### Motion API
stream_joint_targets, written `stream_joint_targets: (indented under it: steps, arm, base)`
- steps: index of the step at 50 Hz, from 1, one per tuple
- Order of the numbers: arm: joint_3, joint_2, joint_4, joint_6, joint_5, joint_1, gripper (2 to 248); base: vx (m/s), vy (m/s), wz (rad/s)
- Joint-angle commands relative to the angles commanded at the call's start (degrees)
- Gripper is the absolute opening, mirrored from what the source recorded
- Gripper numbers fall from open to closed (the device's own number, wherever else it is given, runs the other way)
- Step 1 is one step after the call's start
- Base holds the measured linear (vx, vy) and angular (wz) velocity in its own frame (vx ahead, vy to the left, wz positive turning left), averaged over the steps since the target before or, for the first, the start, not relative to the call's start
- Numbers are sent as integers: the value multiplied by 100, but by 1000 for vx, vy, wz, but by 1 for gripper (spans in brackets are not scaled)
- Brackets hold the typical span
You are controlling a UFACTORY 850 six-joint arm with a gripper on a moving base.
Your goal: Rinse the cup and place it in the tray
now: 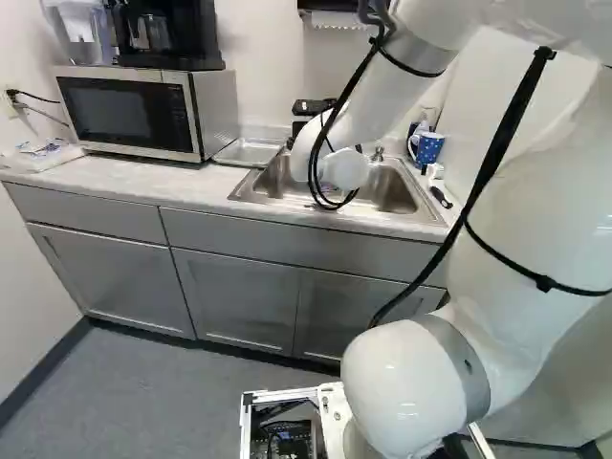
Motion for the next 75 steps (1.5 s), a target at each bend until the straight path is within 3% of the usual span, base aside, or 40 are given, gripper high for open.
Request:
stream_joint_targets:
  steps: [28,75]
  arm:
    - [-462,-102,0,94,-27,397,123]
    - [-472,-86,0,2825,-290,397,123]
  base:
    - [0,0,0]
    - [0,0,0]
